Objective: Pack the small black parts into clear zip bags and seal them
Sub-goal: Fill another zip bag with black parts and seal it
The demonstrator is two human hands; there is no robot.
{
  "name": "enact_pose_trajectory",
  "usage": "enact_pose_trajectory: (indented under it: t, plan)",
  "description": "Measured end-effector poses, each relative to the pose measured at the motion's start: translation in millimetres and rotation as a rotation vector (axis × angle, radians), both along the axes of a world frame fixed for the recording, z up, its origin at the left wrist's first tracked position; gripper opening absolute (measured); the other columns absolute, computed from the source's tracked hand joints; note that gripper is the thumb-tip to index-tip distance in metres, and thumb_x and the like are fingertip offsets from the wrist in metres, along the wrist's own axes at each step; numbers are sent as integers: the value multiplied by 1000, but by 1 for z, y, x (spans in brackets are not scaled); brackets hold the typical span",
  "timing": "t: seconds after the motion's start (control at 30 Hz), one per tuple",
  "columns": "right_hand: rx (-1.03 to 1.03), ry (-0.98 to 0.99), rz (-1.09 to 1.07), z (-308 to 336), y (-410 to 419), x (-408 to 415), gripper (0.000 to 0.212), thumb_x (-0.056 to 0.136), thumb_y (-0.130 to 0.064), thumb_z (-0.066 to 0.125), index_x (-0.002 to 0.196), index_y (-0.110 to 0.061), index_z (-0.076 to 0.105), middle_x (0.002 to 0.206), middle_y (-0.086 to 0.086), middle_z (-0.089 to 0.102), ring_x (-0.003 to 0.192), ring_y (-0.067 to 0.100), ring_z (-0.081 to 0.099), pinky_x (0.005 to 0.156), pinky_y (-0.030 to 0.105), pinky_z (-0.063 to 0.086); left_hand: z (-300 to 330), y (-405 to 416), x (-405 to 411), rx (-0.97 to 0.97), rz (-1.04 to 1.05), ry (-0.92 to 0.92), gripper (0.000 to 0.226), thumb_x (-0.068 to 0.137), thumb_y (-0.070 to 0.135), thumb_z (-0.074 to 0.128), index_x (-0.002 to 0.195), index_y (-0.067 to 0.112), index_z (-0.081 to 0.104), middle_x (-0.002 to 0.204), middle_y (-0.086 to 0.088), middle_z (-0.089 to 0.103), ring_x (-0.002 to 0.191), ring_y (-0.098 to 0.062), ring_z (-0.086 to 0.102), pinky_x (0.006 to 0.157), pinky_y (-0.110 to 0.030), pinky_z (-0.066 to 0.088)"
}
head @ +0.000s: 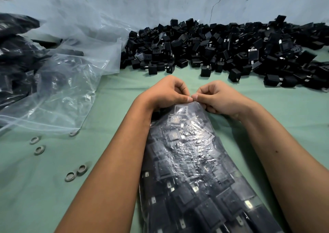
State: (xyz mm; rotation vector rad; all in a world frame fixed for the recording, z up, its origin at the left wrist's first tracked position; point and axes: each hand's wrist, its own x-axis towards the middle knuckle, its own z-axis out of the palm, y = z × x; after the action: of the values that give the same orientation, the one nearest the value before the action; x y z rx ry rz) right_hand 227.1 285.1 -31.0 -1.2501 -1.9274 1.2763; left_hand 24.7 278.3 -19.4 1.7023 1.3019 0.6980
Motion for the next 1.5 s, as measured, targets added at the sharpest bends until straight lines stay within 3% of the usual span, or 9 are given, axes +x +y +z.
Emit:
enact_pose_trajectory:
  t: [0.17,0.53,0.67,0.8,1.0,1.17,1.3,1.5]
  plan:
    - [-10,30,-6,-1,-2,-2,33,101,-21,64,74,-3,59,50,0,49,36,5,34,35,15,28,2,-1,-3,-31,23,-59,15,84,-1,81,91,1,68,70,-2,75,65,-4,71,62,-14,53]
    - [-37,69,-31,0,2,9,37,102,-24,63,70,-6,63,50,3,52,38,9,40,35,17,31,2,-4,1,28,9,-24,16,84,-4,80,90,4,68,72,-8,73,64,-8,70,60,-17,54]
    - [-14,75,-15,-2,3,8,32,99,-18,67,84,11,65,51,3,56,39,9,43,35,16,31,2,-4,1,31,20,-19,16,84,-6,79,90,3,68,69,-5,73,62,-7,71,59,-17,53]
    - [39,106,-11,-5,3,7,33,99,-14,66,87,17,62,49,1,55,38,7,42,36,16,31,3,-3,4,57,38,9,20,83,-2,82,92,6,67,72,-4,72,62,-8,68,62,-21,54]
    - [67,112,14,-6,4,5,33,98,-17,68,76,7,63,45,-3,54,35,6,41,36,16,30,3,-2,6,87,27,11,19,83,-4,80,94,3,67,72,-7,70,63,-12,67,63,-26,56]
    - [51,121,0,-6,3,4,34,97,-18,70,80,11,63,50,1,57,38,8,42,36,17,30,3,-1,6,80,2,13,18,84,-6,78,92,5,66,70,-7,69,61,-11,66,65,-28,57]
    - [47,119,-9,-6,3,4,29,97,-17,70,76,2,65,48,-1,56,37,7,42,36,16,31,0,0,7,79,36,14,24,83,-2,80,94,9,63,80,-11,71,69,-17,67,70,-34,56]
    - [72,145,3,-10,4,2,25,98,-16,69,76,-3,67,48,-3,56,37,6,41,37,15,31,2,0,6,47,-1,54,13,87,1,78,93,3,66,69,-4,70,58,-7,62,56,-20,49]
